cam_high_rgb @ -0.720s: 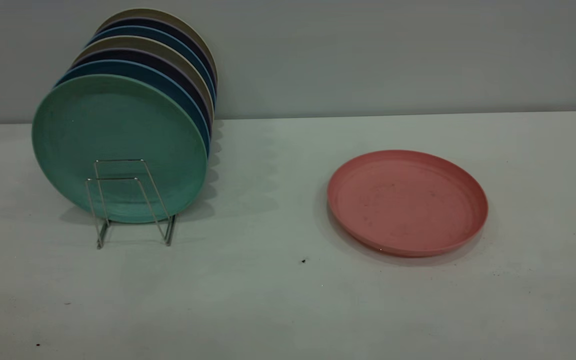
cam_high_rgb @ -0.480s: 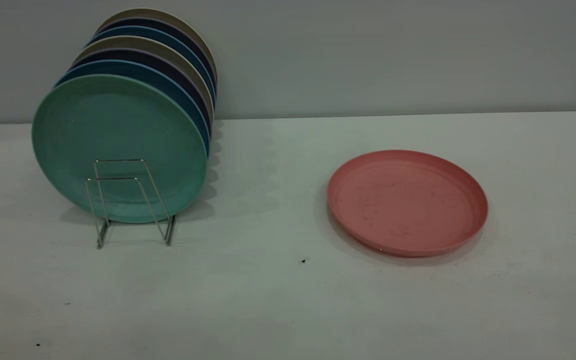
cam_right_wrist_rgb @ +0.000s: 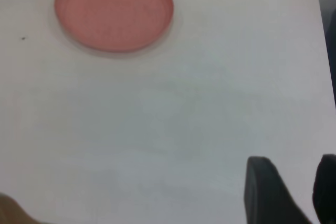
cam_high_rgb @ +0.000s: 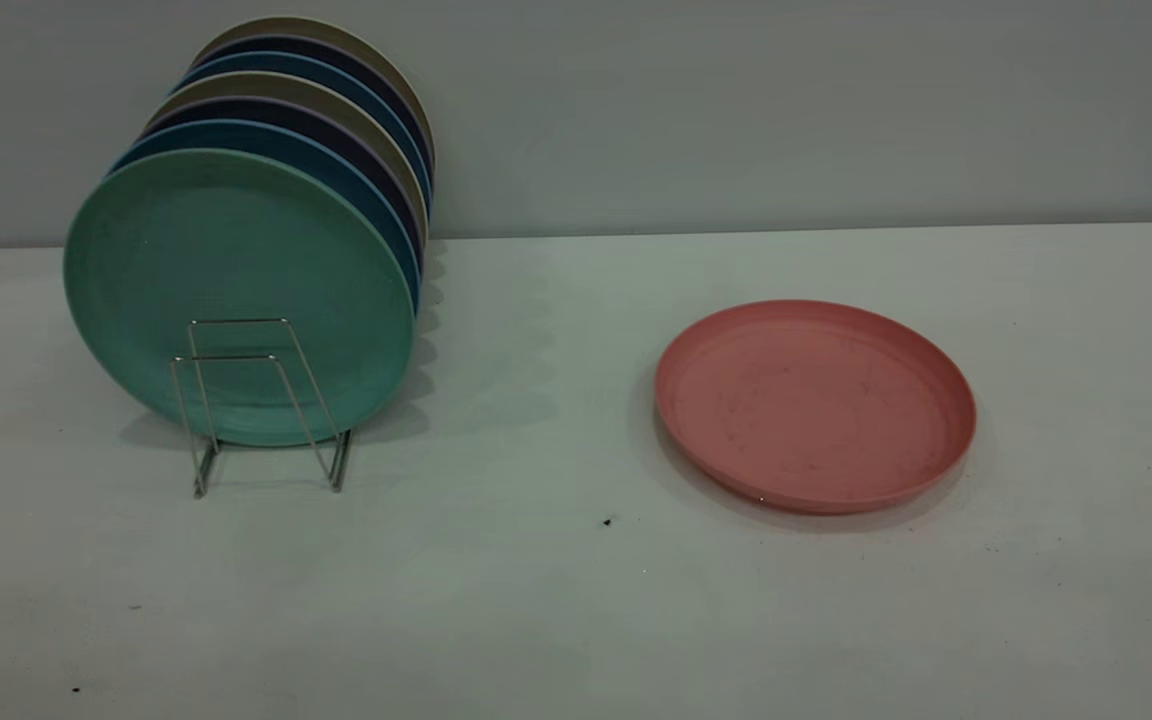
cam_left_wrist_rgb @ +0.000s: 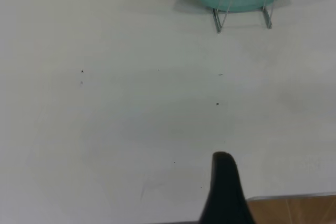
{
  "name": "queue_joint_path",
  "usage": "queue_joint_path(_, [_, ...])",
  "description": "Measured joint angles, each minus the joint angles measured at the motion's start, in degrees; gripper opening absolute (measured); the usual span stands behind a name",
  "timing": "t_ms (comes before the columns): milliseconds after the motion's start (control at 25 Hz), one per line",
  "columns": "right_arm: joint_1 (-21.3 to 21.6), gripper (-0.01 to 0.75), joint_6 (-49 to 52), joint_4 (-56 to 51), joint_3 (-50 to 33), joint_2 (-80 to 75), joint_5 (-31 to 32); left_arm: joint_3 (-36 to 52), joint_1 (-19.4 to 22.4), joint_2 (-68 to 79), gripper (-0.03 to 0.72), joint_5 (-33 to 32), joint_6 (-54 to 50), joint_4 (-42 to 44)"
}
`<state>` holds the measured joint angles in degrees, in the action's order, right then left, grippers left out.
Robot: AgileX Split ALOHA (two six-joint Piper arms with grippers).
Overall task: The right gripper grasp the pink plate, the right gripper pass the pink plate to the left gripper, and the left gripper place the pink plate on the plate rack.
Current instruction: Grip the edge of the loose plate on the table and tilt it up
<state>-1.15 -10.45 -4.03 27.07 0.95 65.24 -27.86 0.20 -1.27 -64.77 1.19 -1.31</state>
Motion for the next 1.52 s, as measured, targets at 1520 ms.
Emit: queue_joint_path(1520, [0.0, 0.239, 2.9, 1.6, 0.1, 0.0, -0.3, -0.7, 0.0, 8.7, 0.567, 8.6, -4.9, 2.4])
